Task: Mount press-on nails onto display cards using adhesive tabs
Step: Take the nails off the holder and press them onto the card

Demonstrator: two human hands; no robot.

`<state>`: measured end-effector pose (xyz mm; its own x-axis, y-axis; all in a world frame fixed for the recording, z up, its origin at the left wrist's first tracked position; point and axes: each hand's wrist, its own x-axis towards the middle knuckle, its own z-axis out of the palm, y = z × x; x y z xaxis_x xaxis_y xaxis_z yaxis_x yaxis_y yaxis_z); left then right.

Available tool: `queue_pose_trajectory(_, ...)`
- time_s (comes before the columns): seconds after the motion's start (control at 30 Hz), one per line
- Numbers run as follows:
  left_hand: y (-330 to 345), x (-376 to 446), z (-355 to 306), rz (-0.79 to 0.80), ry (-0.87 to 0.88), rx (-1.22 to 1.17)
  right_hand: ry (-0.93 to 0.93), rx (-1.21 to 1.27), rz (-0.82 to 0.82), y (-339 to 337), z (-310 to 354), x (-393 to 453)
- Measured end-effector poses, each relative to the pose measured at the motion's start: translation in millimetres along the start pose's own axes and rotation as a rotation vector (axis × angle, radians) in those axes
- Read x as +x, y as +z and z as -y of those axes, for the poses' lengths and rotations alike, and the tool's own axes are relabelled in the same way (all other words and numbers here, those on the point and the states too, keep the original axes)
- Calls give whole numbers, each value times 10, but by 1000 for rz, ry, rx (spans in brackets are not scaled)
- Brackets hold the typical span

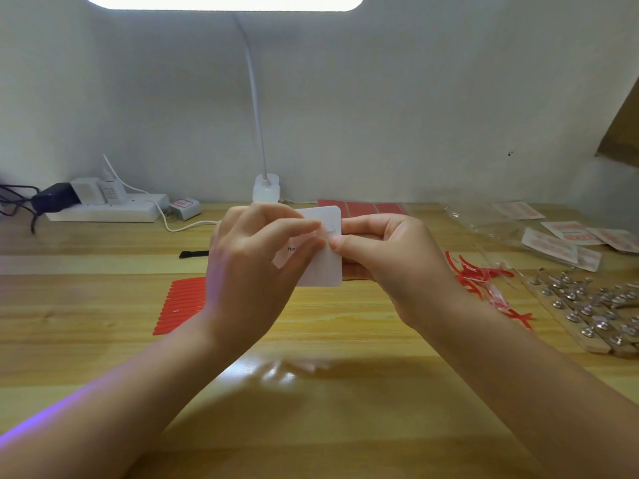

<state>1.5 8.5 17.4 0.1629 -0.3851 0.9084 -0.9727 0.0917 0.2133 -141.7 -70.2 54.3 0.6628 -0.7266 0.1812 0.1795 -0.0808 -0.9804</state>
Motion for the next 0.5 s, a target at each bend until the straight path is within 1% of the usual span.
queue_pose_trajectory(0.27, -1, 3, 20, -3, 24, 22, -14, -32, 34, 5, 1, -6)
queue_pose_trajectory(0.5, -8, 2, 5, 6, 42, 54, -12, 9, 31, 8, -9, -3)
